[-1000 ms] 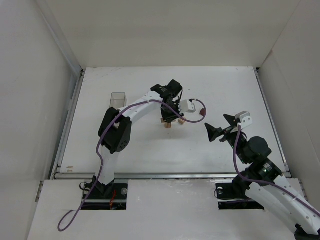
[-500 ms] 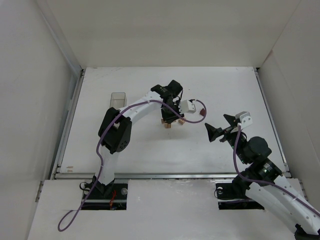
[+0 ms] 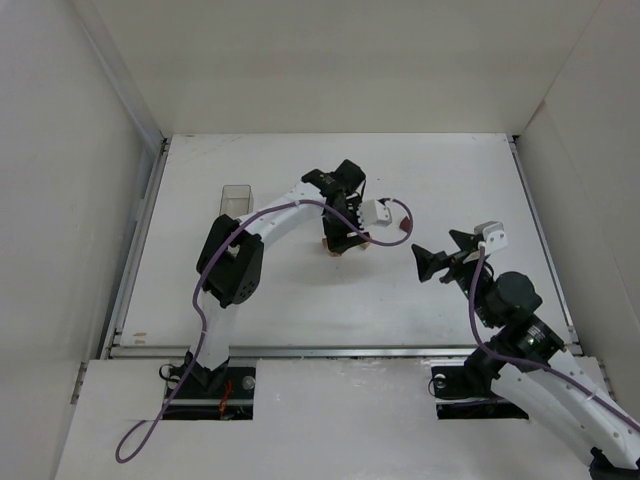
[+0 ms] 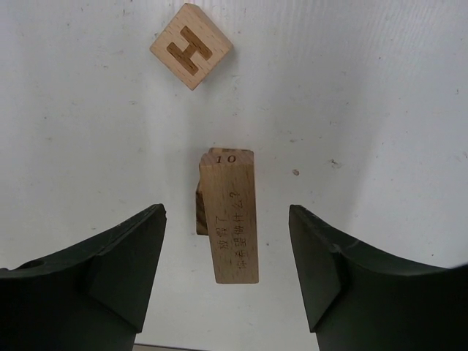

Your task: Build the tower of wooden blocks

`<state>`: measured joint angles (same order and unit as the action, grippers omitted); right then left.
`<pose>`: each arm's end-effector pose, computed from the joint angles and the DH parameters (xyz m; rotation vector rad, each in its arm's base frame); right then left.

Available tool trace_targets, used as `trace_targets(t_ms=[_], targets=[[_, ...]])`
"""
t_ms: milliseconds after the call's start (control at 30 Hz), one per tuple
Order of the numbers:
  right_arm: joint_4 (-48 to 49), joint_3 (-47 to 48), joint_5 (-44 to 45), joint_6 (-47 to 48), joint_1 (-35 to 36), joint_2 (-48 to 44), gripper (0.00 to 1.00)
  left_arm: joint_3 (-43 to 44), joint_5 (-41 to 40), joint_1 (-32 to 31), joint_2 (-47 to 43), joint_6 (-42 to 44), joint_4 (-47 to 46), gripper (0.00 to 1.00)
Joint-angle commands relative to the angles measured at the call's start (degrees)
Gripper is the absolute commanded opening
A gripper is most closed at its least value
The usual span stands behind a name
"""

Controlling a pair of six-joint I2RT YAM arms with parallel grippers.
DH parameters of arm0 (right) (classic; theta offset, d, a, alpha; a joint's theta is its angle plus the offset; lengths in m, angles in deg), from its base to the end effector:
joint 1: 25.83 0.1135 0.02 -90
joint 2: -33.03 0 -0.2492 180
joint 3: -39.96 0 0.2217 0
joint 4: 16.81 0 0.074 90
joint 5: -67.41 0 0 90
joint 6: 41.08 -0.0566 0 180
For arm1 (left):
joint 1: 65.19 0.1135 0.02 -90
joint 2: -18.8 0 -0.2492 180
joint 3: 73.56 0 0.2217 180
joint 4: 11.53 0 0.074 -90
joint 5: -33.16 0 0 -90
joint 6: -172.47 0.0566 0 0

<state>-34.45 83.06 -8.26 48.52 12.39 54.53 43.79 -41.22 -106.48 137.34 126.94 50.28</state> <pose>0.1051 0.0650 0.2953 -0.2951 1.4850 0.3537 0.3048 -0.2880 0.2133 1.8627 1.8780 -0.3449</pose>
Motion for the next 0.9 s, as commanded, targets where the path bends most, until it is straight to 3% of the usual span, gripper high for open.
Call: trace_targets(t_ms=[0, 200, 333, 433, 633, 867], targets=[[-1.31, 5.02, 8.74, -9.64, -0.25, 2.13, 1.0, 2.94, 0.38, -0.27, -3.66, -0.17, 0.39, 0.66], [-14.48, 23.09, 19.32, -16.81, -0.77, 16.53, 1.0, 5.58, 2.31, -0.27, -9.11, -3.06, -1.8, 0.67], [-24.42, 35.86, 16.71, -20.07, -4.2, 32.59, 1.0, 1.91, 4.07, 0.34, -17.96, -7.63, -7.86, 0.7], [-30.22, 42.89, 15.91, -26.21, -7.01, 39.13, 1.0, -2.22, 2.06, 2.71, -22.55, -13.95, -12.96, 0.7], [-26.3, 40.03, 12.05, -41.33, -11.05, 46.52, 1.0, -7.24, -0.41, 13.51, -30.99, -27.57, -15.69, 0.7], [-20.75, 35.97, 1.24, -51.63, -10.36, 60.22, 0.97, -19.54, -4.81, 17.22, -38.73, -26.89, -16.93, 0.68]])
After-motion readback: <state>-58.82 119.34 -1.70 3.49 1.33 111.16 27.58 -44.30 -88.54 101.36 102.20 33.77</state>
